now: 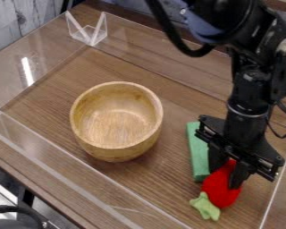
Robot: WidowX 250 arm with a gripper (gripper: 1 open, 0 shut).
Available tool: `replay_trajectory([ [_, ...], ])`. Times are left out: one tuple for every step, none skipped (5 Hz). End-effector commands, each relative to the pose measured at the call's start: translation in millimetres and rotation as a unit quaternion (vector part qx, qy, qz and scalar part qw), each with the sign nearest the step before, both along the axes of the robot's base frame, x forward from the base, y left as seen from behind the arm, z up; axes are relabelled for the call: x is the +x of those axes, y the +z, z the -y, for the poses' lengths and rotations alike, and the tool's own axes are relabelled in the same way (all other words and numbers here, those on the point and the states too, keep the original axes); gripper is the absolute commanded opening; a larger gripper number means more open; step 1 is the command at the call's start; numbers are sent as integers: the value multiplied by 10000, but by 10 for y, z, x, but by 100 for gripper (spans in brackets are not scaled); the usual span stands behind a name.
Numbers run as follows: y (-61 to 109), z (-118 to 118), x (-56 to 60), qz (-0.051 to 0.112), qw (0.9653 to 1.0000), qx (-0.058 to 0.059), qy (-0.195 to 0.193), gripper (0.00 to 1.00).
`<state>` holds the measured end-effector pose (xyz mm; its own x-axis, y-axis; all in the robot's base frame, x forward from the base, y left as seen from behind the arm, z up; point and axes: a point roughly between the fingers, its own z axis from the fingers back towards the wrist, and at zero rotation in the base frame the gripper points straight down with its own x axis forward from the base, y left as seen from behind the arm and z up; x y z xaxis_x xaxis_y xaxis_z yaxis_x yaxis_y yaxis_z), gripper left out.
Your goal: Move the red fruit to the right side of the table
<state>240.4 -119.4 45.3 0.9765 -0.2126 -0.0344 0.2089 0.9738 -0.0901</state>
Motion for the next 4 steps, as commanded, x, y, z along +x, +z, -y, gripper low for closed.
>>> replay_trajectory([
  [77,10,-17,261,9996,-87,-67,100],
  [66,-86,-12,294,9993,-67,226,0],
  [84,-176,-9,341,9981,-33,520,0],
  [316,-139,0,425,9977,-11,521,0],
])
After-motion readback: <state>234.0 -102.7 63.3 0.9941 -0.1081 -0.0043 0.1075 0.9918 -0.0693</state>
